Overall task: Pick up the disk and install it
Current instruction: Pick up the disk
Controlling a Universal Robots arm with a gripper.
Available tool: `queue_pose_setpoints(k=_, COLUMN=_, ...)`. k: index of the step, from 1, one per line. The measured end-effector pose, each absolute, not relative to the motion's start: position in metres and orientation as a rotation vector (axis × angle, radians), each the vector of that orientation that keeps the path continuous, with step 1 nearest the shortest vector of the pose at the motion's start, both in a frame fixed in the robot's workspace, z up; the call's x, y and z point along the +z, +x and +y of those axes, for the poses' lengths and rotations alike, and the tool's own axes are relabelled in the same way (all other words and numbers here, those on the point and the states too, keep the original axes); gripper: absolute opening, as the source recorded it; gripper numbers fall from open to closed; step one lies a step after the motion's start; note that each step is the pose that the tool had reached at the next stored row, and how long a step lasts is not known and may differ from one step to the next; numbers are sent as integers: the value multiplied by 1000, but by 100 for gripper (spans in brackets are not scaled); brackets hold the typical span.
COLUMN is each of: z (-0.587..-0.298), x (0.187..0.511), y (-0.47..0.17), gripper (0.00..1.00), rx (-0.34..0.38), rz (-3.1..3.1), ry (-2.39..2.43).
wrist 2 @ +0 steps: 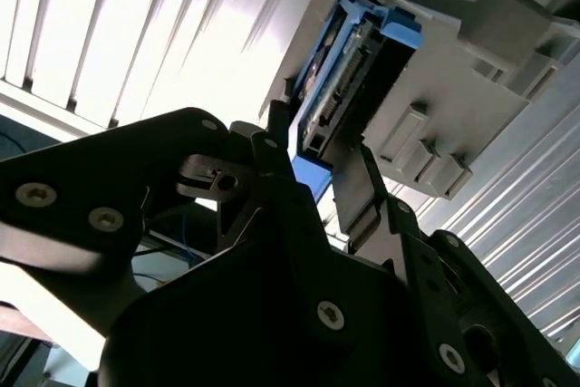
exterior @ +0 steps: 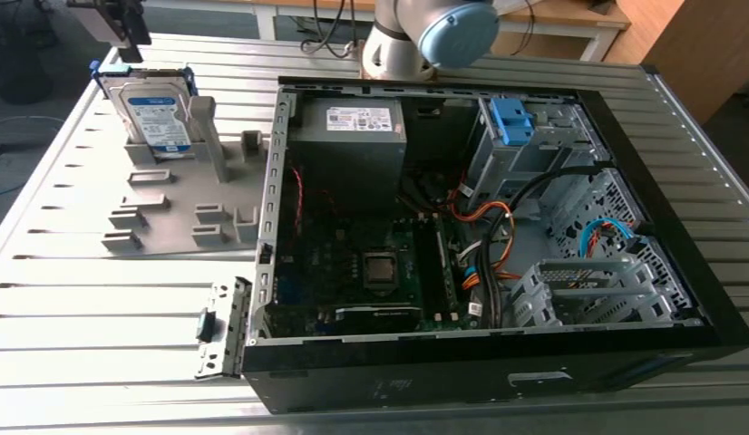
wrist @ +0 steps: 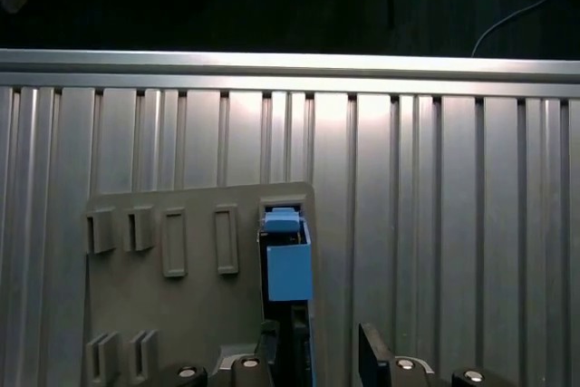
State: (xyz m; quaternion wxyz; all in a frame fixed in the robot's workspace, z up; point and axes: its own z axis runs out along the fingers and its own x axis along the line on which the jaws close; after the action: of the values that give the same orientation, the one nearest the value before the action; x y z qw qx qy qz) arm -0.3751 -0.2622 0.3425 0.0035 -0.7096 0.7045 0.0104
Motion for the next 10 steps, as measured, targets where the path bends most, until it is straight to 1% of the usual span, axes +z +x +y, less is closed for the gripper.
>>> queue_pose_setpoints(k=4, z=-256, x=341, y=-380, gripper=47, rx=33, rz=2208, ry=-2225)
queue_pose_setpoints(k=10, z=-260, x=340, y=-384, gripper=47, rx=29, rz=2198, ry=-2239)
